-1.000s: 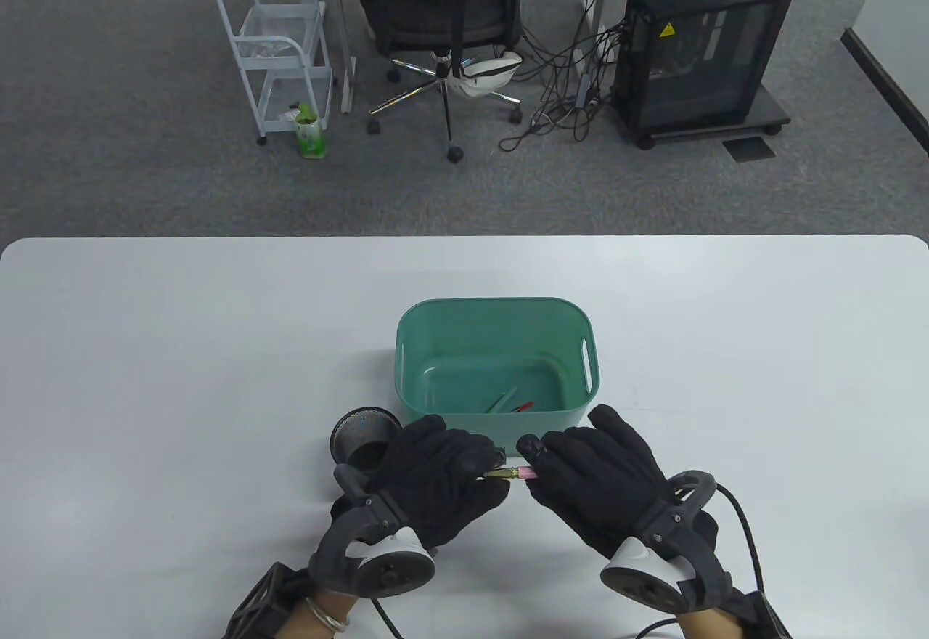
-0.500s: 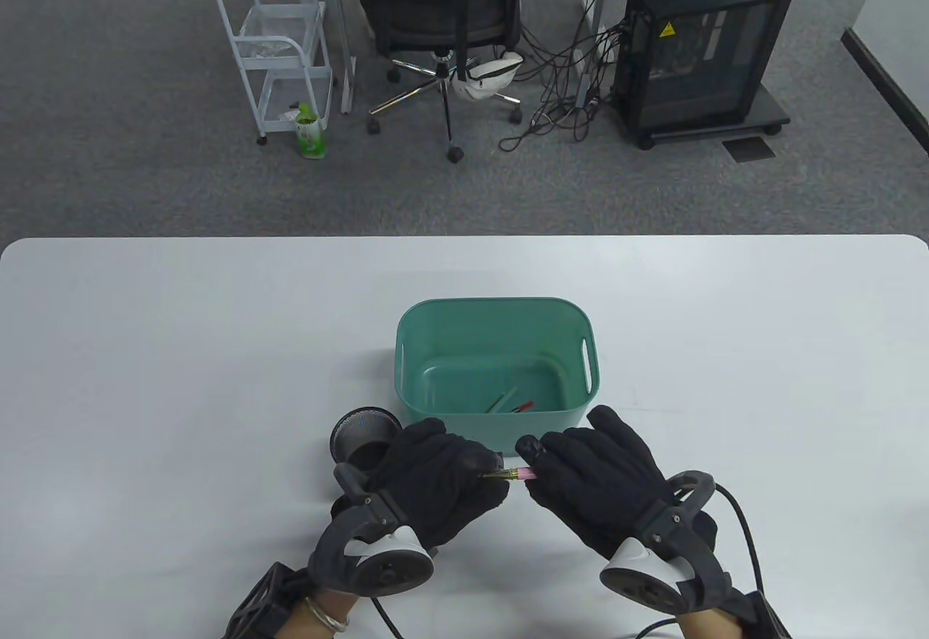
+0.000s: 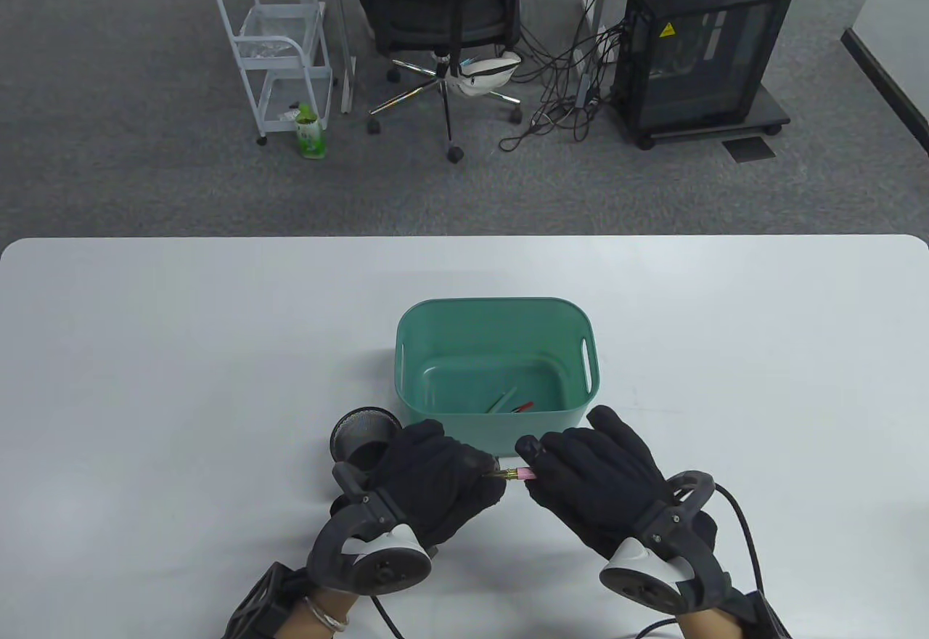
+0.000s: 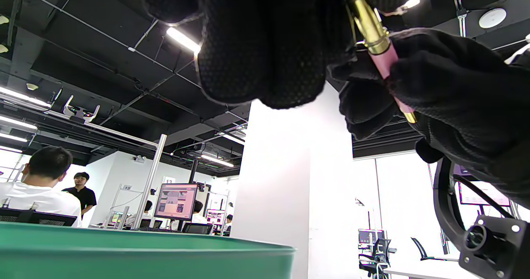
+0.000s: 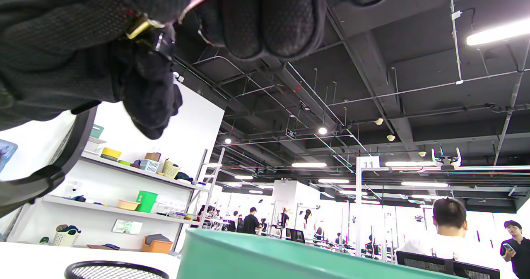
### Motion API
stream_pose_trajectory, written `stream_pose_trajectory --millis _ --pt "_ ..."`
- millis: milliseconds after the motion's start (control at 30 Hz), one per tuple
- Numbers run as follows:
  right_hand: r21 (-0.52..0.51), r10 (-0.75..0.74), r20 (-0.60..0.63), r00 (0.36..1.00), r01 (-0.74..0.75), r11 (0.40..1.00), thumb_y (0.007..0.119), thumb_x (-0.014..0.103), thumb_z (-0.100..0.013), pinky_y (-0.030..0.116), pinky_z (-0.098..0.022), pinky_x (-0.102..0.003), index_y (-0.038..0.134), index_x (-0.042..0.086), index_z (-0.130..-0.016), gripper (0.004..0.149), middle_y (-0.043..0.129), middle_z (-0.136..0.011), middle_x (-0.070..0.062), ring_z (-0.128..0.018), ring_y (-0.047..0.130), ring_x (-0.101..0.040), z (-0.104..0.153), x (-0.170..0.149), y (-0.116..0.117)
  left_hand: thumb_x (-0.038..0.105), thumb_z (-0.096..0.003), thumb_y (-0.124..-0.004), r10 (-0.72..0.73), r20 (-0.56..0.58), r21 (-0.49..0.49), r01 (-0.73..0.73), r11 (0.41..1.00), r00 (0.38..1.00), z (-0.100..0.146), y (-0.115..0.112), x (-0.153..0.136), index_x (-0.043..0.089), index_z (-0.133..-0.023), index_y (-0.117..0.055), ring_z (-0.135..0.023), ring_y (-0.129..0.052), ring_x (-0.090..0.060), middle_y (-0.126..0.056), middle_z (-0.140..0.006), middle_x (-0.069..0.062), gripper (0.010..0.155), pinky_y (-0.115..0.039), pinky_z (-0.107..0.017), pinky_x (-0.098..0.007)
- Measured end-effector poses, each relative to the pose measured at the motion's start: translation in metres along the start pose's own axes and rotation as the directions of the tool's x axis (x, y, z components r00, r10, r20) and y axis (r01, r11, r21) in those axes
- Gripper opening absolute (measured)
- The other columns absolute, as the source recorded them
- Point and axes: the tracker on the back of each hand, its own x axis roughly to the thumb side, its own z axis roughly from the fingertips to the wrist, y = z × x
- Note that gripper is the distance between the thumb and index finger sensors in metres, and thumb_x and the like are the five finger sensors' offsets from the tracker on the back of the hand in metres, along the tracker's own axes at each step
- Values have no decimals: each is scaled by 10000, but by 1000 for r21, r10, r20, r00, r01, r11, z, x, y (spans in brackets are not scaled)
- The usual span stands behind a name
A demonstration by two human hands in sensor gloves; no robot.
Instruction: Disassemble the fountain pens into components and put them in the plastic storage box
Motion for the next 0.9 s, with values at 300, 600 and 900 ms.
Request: stream_pose_trajectory --millis 300,600,900 --pt "3 10 -4 1000 -10 1000 708 492 -562 585 -792 -492 789 313 -967 450 840 -884 77 -781 862 -113 0 -1 0 497 -667 -606 4 -8 -3 -4 1000 1000 0 1 -2 126 -826 -879 -623 -1015 -227 -1047 -712 -50 487 -672 -726 -501" --pt "-11 36 -39 999 -37 999 709 482 -564 582 -792 -497 780 349 -981 443 832 -912 73 -808 856 -120 0 -10 -5 495 -664 -629 33 -36 5 -32 999 999 1 4 -9 126 -857 -865 -652 -1006 -230 -1037 -743 -51 479 -661 -736 -506" --pt "-28 55 -79 995 -58 998 711 479 -566 578 -794 -498 776 346 -992 451 826 -930 69 -824 853 -126 1 -21 -10 495 -662 -639 50 -65 23 -49 999 997 2 9 -15 123 -863 -863 -661 -1001 -238 -1033 -752 -54 478 -654 -740 -511"
